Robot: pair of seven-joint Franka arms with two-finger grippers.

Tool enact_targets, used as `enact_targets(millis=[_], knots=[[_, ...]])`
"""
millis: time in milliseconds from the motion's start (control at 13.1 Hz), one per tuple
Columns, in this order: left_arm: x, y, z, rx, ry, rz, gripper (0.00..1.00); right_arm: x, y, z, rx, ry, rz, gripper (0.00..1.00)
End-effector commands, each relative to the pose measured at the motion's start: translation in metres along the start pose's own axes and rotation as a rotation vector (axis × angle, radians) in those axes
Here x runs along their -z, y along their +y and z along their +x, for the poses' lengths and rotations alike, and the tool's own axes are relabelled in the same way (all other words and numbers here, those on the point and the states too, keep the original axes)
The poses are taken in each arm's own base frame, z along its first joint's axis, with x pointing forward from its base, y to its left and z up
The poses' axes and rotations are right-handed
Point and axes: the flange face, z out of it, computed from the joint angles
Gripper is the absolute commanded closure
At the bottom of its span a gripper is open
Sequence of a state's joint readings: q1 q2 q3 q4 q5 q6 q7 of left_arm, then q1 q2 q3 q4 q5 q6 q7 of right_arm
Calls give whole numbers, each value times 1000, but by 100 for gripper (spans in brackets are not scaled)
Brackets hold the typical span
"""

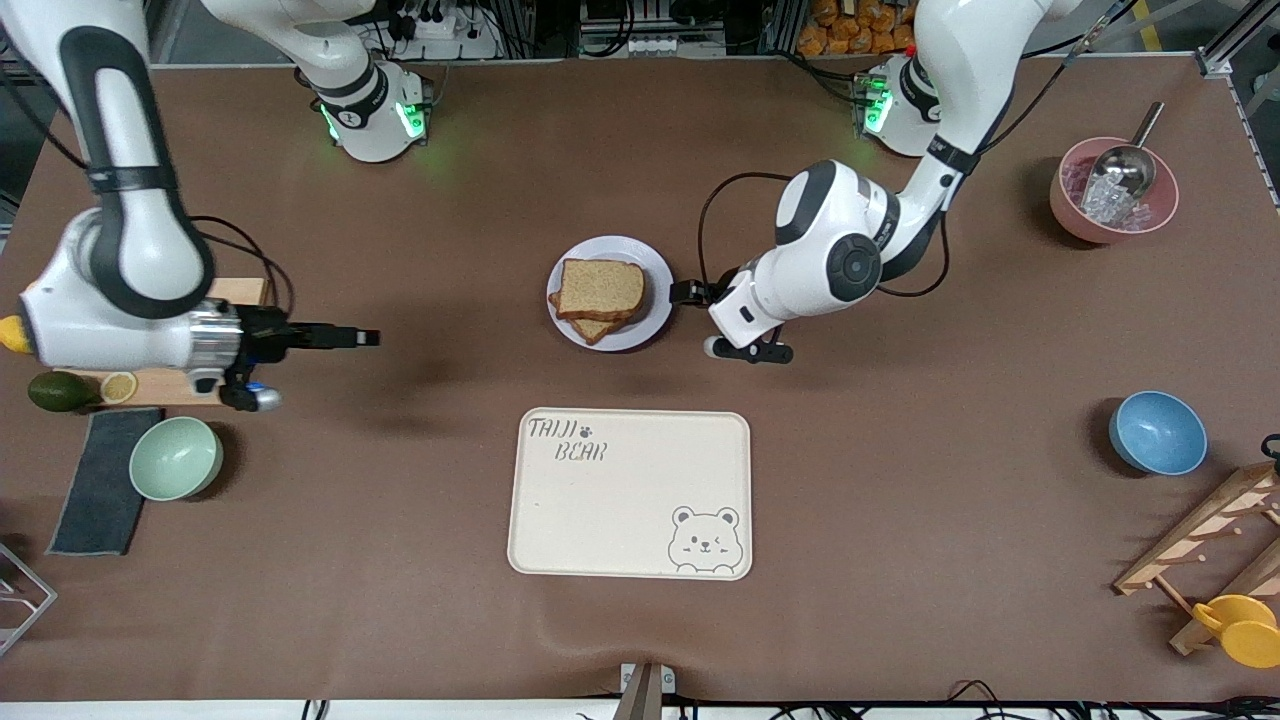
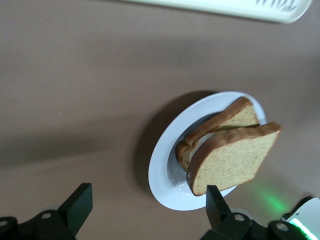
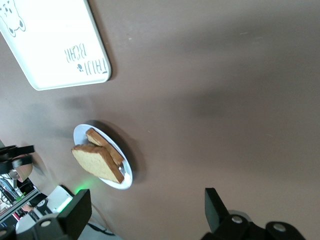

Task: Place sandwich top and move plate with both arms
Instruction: 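Withdraw the right gripper while the left gripper reaches the plate rim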

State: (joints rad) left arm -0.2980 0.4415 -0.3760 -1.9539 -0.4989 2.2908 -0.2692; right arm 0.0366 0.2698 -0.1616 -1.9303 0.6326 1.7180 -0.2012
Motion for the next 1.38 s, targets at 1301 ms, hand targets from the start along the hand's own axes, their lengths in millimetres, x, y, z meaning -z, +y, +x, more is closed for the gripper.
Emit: enact_targets(millis=[1301], knots=[[-112, -4, -15, 80, -87, -73, 0, 225, -157, -148, 104, 284, -525, 0]])
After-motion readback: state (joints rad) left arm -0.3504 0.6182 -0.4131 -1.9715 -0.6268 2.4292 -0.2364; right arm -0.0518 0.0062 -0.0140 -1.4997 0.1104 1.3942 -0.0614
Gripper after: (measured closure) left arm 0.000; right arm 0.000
